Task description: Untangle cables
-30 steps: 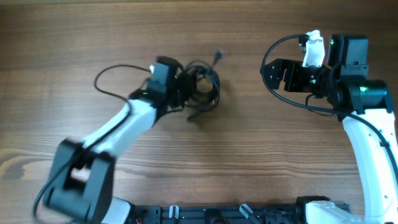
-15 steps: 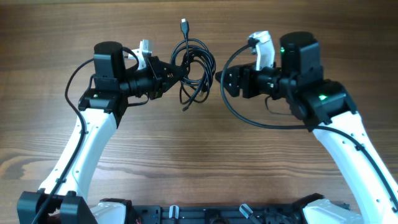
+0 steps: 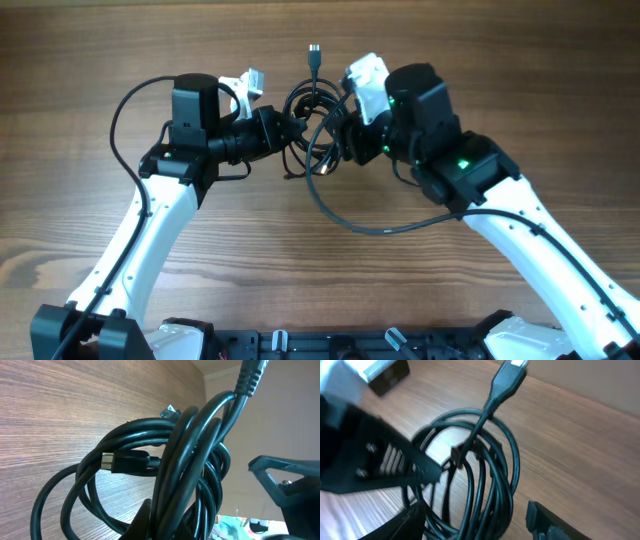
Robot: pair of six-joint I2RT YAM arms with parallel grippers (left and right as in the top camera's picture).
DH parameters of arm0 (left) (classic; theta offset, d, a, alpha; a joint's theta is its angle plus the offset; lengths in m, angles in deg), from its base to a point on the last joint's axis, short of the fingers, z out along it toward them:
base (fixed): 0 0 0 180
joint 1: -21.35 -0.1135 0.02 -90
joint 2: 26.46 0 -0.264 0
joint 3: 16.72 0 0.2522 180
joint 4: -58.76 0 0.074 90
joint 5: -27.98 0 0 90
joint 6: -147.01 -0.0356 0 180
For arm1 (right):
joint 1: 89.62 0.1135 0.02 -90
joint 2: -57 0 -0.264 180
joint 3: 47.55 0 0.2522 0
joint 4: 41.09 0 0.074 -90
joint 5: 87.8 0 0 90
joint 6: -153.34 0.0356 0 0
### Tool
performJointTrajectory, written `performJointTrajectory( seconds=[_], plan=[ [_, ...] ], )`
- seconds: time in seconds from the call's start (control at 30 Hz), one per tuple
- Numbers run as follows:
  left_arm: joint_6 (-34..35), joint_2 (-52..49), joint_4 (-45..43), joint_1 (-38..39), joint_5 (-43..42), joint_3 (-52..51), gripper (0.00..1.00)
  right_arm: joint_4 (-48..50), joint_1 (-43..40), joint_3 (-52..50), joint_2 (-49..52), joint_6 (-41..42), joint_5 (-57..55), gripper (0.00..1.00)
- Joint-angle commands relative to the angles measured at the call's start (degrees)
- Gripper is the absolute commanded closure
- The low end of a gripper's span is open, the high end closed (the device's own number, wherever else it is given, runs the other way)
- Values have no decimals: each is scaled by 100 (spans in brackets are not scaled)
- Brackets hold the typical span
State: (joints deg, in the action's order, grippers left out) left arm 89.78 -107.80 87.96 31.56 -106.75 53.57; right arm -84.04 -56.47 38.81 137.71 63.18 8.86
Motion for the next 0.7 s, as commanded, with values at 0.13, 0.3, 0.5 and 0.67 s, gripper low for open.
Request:
performJointTrajectory(
  seconds=[0.13, 0.3, 0.5, 0.67],
  plan=[
    [-190, 72, -33, 7, 50, 57, 96, -63, 584, 94, 544, -586, -1266, 43],
    [-188, 72, 31, 7, 50, 57, 96, 131, 966, 94, 1215, -216, -2896, 56],
    [-131, 72, 393, 7, 538, 57, 96, 111, 966, 267, 1097, 675, -3029, 96],
    [111, 72, 595, 4, 1523, 57, 96, -719, 796, 415, -81, 1714, -2573, 96]
  ],
)
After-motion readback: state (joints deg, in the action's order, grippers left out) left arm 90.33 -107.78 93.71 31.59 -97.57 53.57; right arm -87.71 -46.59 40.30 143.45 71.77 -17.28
